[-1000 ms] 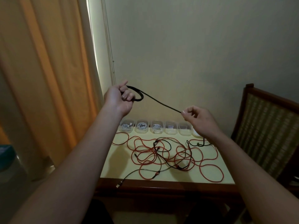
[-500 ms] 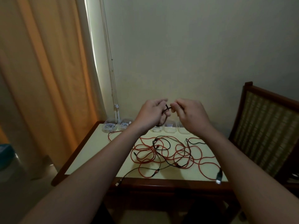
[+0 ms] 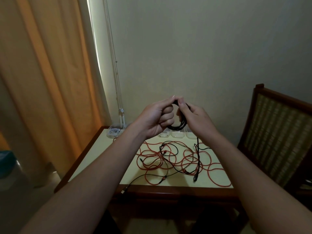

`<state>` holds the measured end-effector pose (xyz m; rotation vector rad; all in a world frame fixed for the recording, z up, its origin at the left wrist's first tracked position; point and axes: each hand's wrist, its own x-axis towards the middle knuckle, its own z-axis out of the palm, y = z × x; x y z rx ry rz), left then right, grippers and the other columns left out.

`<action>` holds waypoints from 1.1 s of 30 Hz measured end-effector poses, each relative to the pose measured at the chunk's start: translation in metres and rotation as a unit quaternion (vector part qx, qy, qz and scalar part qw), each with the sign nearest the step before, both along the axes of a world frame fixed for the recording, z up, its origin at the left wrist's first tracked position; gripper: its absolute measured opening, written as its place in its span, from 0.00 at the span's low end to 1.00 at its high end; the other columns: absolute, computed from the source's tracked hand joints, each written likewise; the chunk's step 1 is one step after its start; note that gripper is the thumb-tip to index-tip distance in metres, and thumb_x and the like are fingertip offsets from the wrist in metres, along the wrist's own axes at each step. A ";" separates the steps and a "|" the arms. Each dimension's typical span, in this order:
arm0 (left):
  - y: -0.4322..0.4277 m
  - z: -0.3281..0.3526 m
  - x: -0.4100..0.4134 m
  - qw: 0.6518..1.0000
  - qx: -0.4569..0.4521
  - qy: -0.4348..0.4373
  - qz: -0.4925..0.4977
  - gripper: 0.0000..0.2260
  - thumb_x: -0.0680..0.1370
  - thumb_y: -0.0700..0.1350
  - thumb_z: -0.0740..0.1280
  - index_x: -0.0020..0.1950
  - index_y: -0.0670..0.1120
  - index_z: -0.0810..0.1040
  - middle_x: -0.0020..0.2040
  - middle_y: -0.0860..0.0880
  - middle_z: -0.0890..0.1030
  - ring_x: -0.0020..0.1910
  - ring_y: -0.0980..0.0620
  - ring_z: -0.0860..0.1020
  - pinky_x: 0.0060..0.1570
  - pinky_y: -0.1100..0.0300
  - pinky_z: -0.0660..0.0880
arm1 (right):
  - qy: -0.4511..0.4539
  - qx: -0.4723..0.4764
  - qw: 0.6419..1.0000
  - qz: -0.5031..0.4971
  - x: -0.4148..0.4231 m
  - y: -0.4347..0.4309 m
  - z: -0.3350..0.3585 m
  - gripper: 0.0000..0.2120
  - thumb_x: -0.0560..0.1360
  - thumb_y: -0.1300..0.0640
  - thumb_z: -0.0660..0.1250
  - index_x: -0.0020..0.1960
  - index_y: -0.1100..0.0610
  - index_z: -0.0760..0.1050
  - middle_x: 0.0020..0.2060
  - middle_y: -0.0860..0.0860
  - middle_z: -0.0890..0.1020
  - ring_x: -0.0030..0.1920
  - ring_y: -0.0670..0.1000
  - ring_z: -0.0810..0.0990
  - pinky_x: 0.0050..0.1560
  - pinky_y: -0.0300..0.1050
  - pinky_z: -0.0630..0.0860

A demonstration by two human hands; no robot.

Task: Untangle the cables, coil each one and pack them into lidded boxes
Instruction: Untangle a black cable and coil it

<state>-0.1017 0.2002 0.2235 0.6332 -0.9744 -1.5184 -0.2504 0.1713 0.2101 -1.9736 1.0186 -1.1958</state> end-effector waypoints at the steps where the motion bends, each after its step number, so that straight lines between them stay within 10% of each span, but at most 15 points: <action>1: -0.001 -0.001 0.000 1.000 0.003 -0.005 -0.002 0.09 0.84 0.45 0.59 0.53 0.44 0.78 0.23 0.55 0.58 0.19 0.59 0.56 0.21 0.66 0.52 | 0.004 -0.005 1.000 -0.001 0.001 -0.001 -0.001 0.24 0.82 0.37 0.56 0.42 0.54 0.78 0.29 0.45 0.73 0.29 0.43 0.69 0.32 0.39 0.65; 9: -0.004 -0.013 0.004 0.999 0.041 0.002 -0.011 0.13 0.84 0.52 0.59 0.52 0.44 0.77 0.24 0.54 0.58 0.19 0.59 0.56 0.19 0.66 0.55 | 0.056 -0.026 0.998 0.007 0.004 -0.003 -0.009 0.22 0.84 0.40 0.54 0.36 0.47 0.72 0.30 0.49 0.69 0.27 0.42 0.64 0.31 0.43 0.61; 22: 0.001 0.000 0.026 0.991 0.056 0.073 0.093 0.13 0.85 0.46 0.57 0.58 0.41 0.78 0.22 0.55 0.57 0.18 0.59 0.54 0.18 0.66 0.51 | 0.176 -0.021 0.984 -0.029 -0.023 -0.013 -0.071 0.09 0.83 0.56 0.62 0.59 0.52 0.80 0.43 0.41 0.82 0.45 0.40 0.80 0.44 0.32 0.75; 26: 0.004 -0.002 0.023 0.991 0.063 0.091 0.073 0.11 0.84 0.45 0.59 0.57 0.41 0.79 0.23 0.55 0.57 0.18 0.59 0.55 0.17 0.66 0.52 | 0.226 -0.046 0.971 -0.067 -0.024 -0.016 -0.087 0.06 0.81 0.55 0.67 0.55 0.52 0.83 0.43 0.45 0.84 0.42 0.43 0.82 0.46 0.45 0.82; 33: 0.009 -0.012 0.014 0.988 0.085 0.124 0.026 0.10 0.82 0.44 0.61 0.54 0.42 0.80 0.22 0.55 0.58 0.17 0.59 0.56 0.18 0.66 0.50 | -0.165 0.171 0.964 -0.122 -0.017 -0.007 -0.081 0.07 0.81 0.60 0.66 0.54 0.62 0.81 0.43 0.53 0.87 0.38 0.49 0.86 0.43 0.41 0.83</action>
